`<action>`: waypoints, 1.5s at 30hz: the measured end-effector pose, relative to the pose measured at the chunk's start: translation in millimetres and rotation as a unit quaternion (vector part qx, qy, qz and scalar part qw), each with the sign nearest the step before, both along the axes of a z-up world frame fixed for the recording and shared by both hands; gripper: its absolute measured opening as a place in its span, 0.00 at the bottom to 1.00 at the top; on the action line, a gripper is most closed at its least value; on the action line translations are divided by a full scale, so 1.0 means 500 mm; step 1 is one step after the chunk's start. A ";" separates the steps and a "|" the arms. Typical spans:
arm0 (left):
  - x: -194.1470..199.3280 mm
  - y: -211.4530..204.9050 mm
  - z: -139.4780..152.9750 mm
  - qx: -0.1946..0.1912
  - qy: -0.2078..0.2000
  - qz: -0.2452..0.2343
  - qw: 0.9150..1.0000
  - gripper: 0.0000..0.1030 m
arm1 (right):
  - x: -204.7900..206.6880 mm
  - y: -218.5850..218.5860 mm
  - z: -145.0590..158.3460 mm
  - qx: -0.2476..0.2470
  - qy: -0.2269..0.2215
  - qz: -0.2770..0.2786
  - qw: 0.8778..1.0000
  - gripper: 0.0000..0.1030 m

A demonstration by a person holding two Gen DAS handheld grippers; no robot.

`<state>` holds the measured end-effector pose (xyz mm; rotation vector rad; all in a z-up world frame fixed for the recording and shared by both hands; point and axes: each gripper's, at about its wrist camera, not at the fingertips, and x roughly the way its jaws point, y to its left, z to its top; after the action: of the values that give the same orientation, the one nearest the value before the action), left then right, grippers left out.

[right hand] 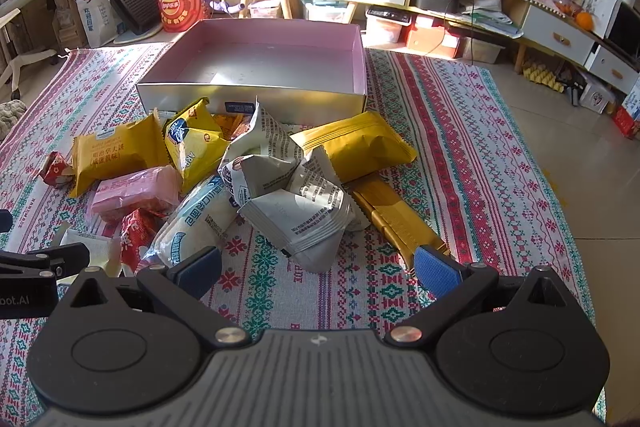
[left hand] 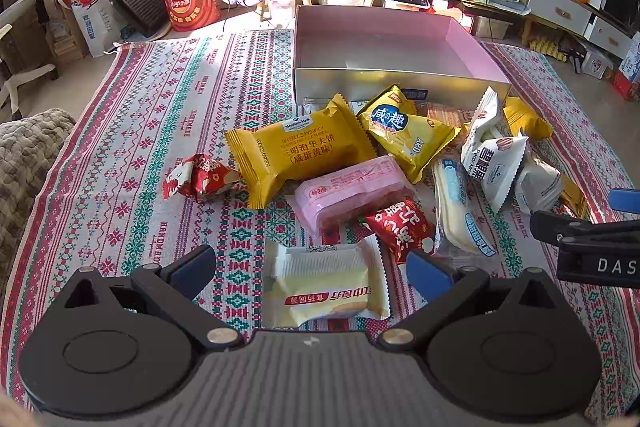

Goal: Organize snacks

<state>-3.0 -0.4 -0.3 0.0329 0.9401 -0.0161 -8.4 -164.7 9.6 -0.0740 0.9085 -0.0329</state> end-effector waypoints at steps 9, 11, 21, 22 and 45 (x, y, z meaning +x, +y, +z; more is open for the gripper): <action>0.001 -0.001 0.000 0.002 0.000 -0.002 1.000 1.00 | 0.001 -0.001 0.002 0.000 -0.003 -0.001 1.000 1.00; 0.001 -0.001 0.000 0.001 0.000 -0.001 1.000 1.00 | 0.002 -0.001 0.002 -0.001 -0.002 -0.002 1.000 1.00; 0.001 -0.003 -0.001 0.004 -0.001 -0.003 1.000 1.00 | 0.002 -0.001 0.006 0.000 -0.003 -0.003 1.000 1.00; 0.001 -0.003 -0.001 0.004 -0.001 -0.003 1.000 1.00 | 0.001 -0.001 0.007 0.000 -0.004 -0.003 1.000 1.00; 0.002 -0.002 -0.004 0.005 -0.013 -0.004 1.000 1.00 | 0.002 -0.007 0.008 -0.004 -0.001 -0.007 1.000 1.00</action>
<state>-2.1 -1.4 -2.4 0.0466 0.9147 -0.0186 -7.2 -168.3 13.6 -0.0742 0.9060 -0.0502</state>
